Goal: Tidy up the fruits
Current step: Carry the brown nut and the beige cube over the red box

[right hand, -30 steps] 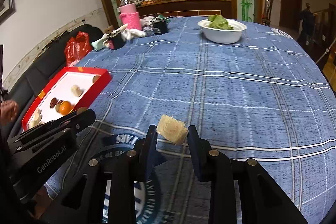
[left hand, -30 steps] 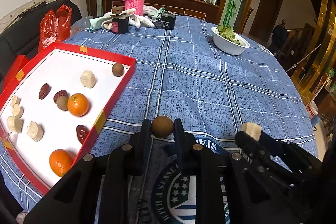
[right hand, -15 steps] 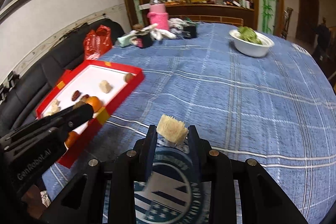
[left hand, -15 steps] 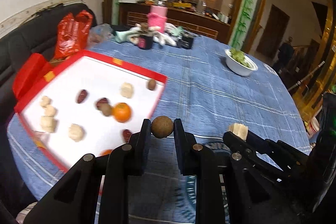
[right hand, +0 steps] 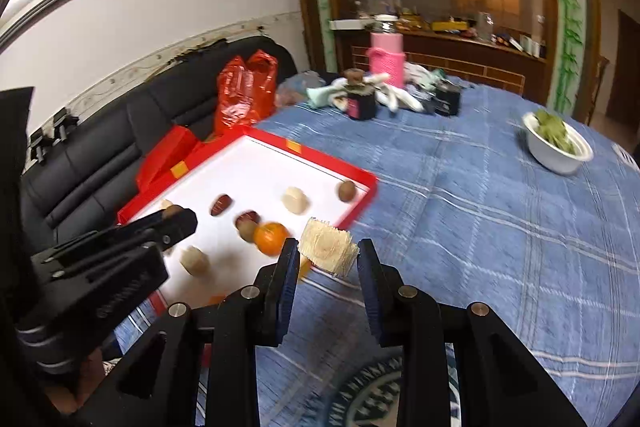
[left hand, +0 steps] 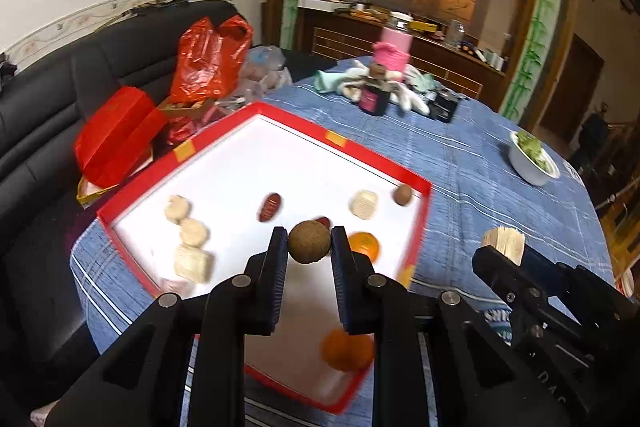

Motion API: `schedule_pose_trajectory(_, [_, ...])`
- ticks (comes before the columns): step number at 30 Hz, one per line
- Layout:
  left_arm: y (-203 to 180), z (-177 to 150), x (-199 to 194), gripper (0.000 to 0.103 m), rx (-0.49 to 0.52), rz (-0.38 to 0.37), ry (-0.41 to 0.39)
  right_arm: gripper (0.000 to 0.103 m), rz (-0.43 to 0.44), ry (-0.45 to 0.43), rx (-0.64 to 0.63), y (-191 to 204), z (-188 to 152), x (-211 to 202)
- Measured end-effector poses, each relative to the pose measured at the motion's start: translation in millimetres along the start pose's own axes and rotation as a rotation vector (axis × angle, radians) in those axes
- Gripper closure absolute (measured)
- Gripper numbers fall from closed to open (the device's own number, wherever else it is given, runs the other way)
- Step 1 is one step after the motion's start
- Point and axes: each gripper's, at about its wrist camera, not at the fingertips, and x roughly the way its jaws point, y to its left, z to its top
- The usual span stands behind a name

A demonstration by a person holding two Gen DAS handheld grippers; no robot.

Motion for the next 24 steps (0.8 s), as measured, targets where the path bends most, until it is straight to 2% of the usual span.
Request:
schedule_pose_trajectory(10, [38.6,15.8,23.1,0.084,-0.041,0.079,0.008,0.073,0.043,0.024,-0.054,38.0,29.7,43.7])
schedule_pose_trajectory(24, [57.4,23.2,46.6,0.083,-0.056,0.117,0.037,0.073,0.050,0.097,-0.081,59.3,32.5,93.3])
